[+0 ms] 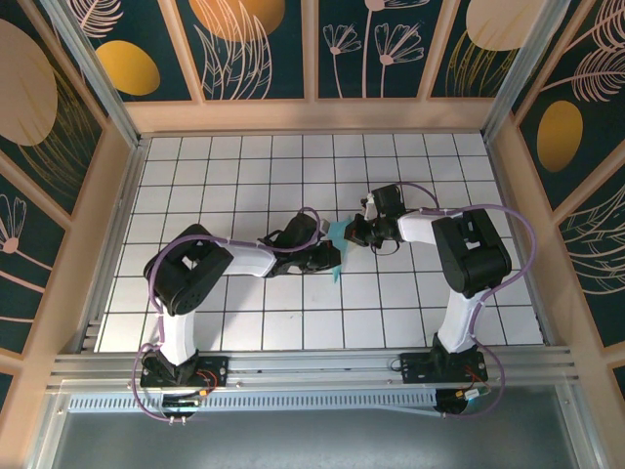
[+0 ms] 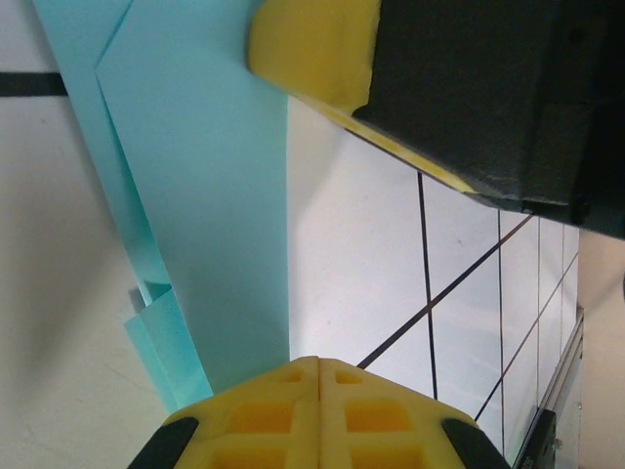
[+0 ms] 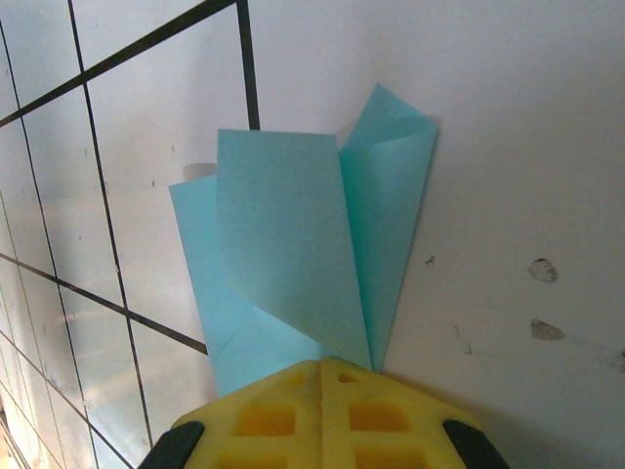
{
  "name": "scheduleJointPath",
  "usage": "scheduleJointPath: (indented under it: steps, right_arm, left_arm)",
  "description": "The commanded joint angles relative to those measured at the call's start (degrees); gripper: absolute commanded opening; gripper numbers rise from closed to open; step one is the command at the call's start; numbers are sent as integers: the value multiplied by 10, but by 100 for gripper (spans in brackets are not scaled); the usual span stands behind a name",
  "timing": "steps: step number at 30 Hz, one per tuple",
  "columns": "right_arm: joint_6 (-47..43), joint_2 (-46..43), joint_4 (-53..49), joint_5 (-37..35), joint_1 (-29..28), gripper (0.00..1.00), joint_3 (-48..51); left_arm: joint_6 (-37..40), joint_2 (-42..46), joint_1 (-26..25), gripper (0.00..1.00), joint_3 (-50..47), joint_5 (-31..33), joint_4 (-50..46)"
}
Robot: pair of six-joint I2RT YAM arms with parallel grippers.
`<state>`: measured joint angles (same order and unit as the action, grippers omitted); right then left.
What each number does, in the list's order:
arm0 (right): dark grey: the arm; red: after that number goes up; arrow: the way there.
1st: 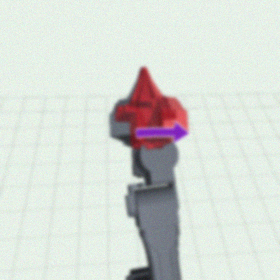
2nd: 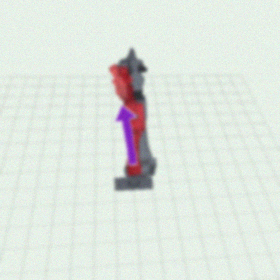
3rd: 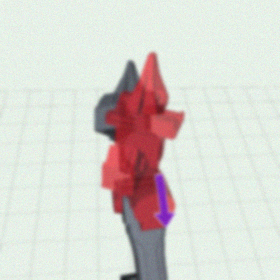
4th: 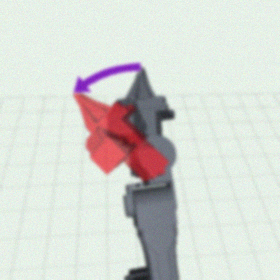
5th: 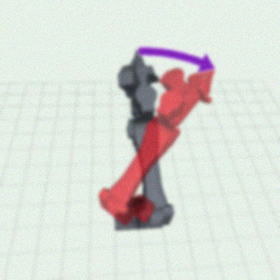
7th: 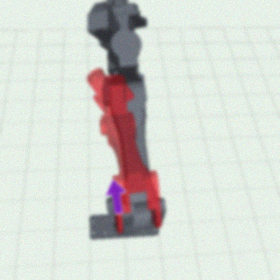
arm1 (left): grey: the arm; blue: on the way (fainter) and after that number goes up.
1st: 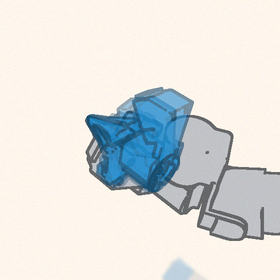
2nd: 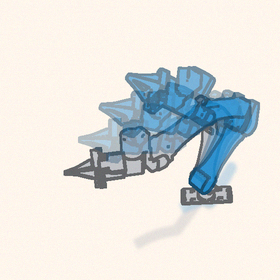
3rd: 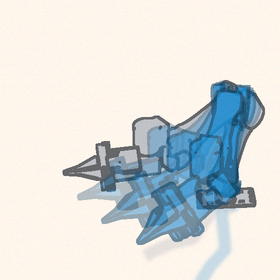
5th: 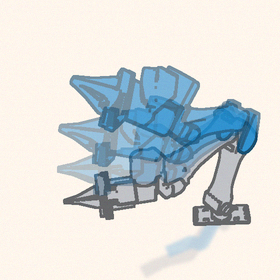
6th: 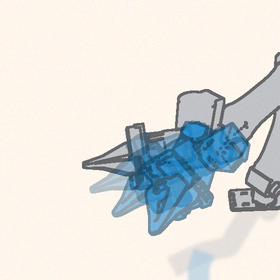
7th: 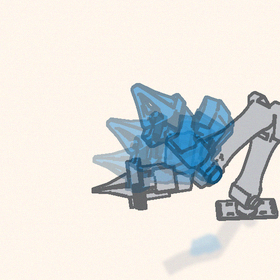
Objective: Fold a paper plane with a square sheet of paper (fold left side to right side)
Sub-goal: Fold the wing for the fifth time at the center of the table.
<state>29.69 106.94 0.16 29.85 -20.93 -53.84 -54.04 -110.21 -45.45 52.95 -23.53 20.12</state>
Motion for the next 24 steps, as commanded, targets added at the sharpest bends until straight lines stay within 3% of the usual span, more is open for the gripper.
scheduleJointPath:
  steps: [1, 17, 24]
  right_arm:
    - [-14, 21, -49, -31, 2, 0, 11]
    - [-17, 12, -53, -34, 0, 0, 7]
    - [-12, -51, 20, 22, 16, 0, 19]
  left_arm:
    - [-1, -11, -6, 6, 9, -1, -5]
    - [7, -45, -19, 6, 21, 25, -34]
    - [18, -58, -24, 3, 20, 66, -77]
